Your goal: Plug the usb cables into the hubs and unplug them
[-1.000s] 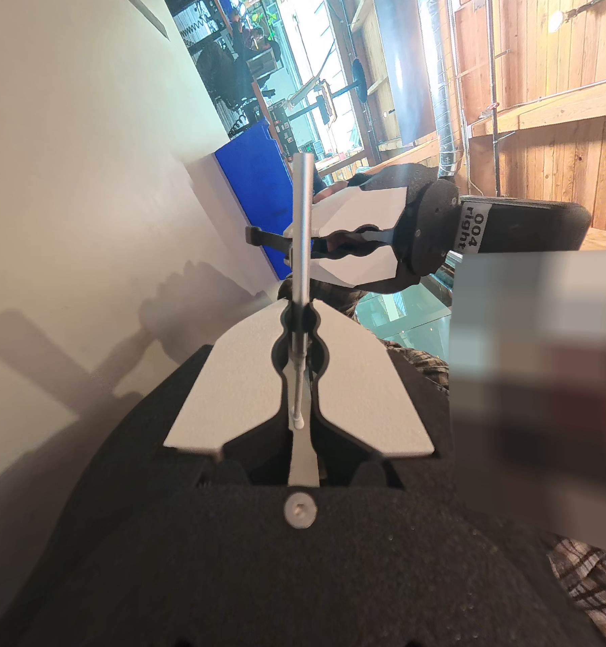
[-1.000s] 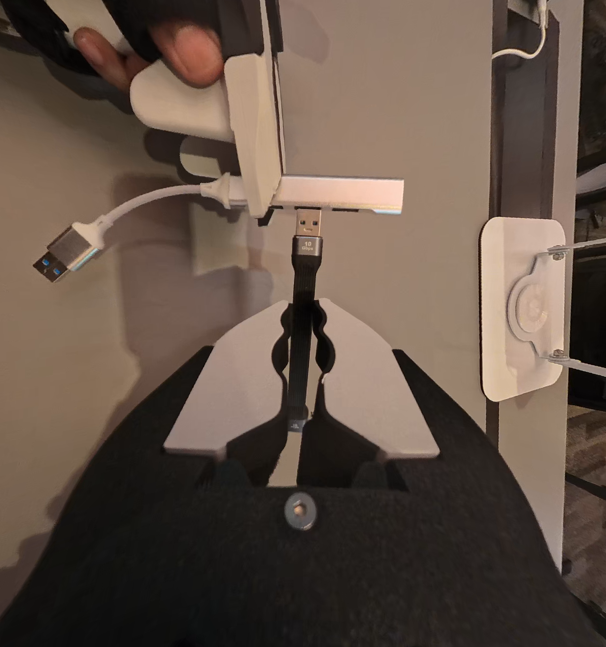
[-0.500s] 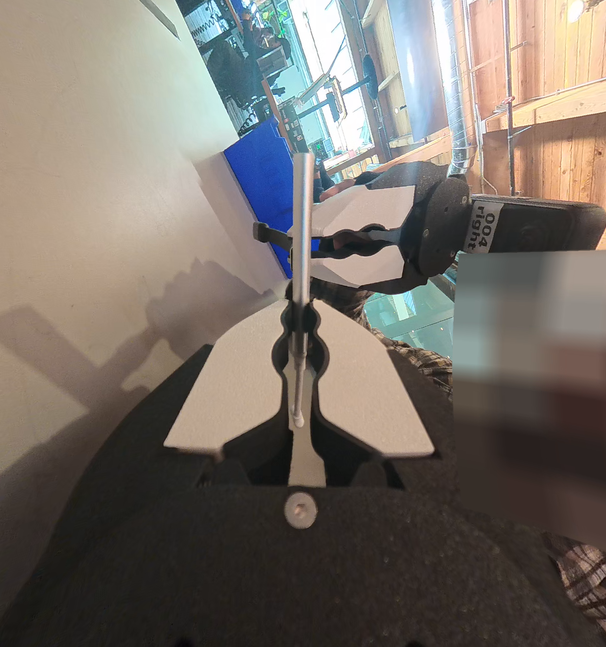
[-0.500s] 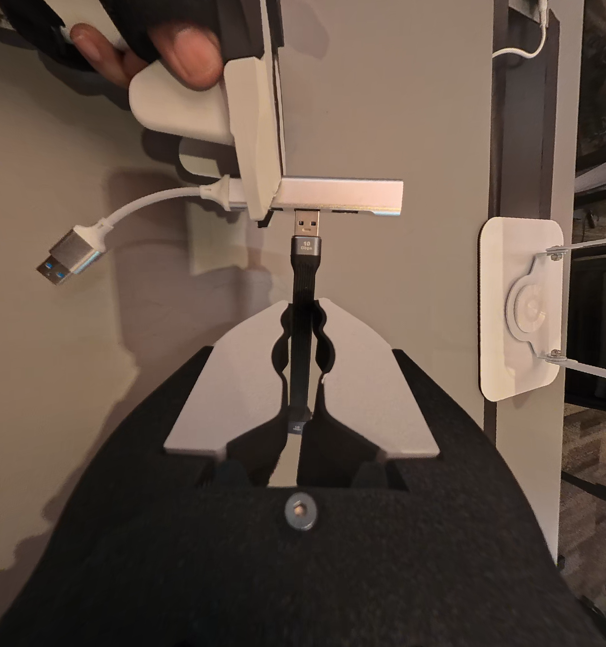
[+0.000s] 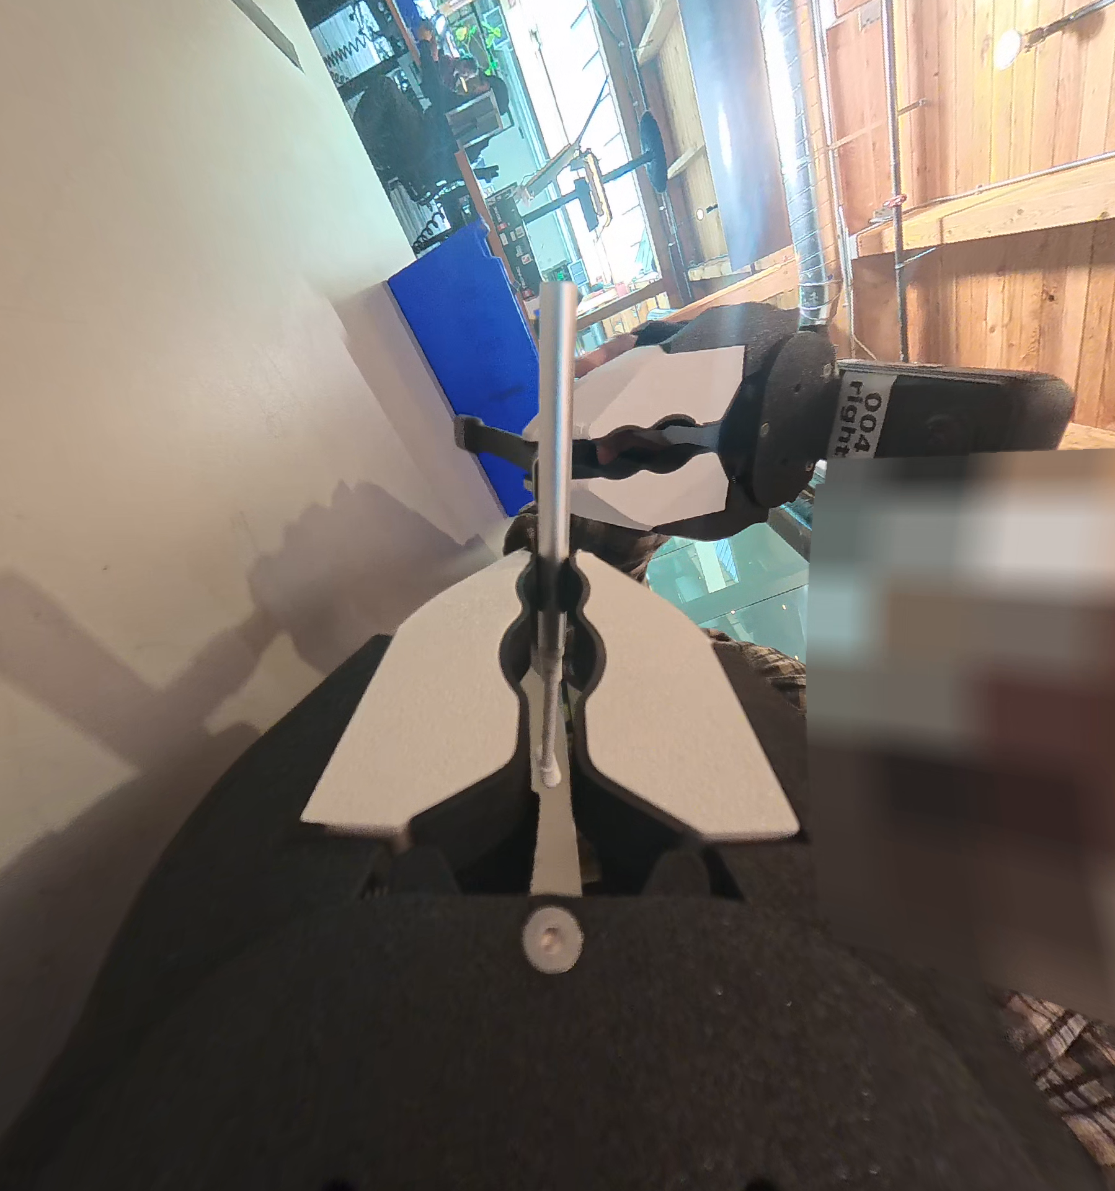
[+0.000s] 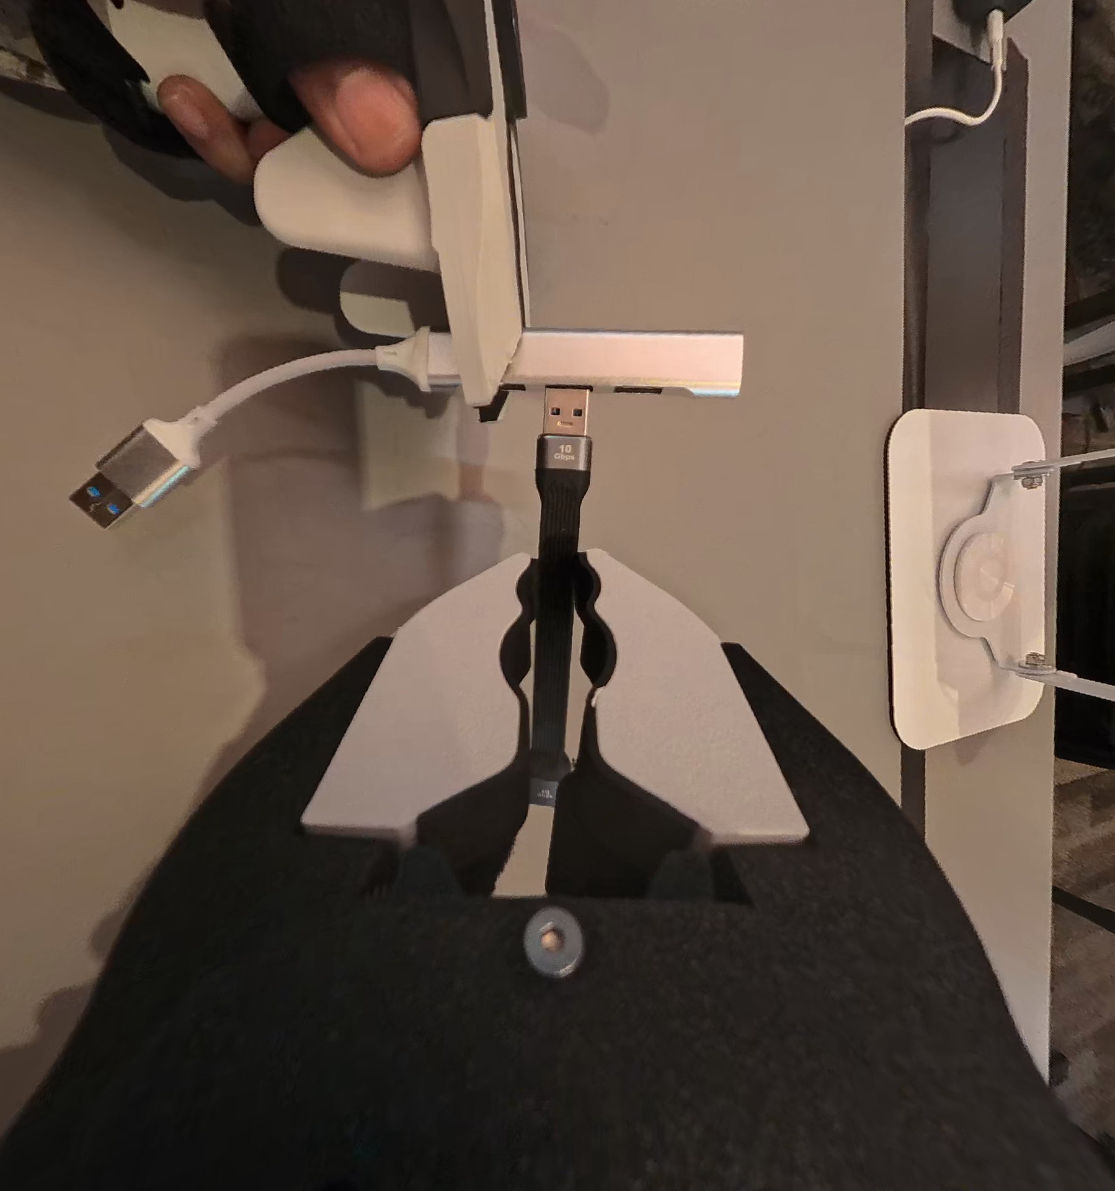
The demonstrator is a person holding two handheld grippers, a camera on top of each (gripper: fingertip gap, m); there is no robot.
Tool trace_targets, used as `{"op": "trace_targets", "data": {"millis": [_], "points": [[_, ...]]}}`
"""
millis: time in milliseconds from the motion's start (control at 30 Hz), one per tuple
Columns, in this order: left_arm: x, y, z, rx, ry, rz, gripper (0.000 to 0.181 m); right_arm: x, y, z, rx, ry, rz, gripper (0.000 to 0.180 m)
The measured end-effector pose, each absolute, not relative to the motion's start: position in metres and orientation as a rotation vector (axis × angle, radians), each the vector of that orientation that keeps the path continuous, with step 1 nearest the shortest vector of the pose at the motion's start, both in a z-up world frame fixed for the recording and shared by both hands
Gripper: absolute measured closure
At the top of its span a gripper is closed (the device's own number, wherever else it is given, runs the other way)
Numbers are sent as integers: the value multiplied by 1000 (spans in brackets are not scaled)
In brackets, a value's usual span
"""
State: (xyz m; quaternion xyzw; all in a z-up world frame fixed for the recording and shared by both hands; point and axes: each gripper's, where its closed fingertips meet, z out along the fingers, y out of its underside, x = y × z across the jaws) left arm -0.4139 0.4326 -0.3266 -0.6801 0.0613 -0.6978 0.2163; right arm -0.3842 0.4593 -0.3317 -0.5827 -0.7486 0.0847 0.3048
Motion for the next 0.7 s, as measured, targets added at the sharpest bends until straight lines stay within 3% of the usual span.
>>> {"op": "trace_targets", "data": {"millis": [700], "points": [[-408, 428, -330, -1925, 233, -1925, 174, -385, 455, -329, -1494, -2004, 215, 170]]}}
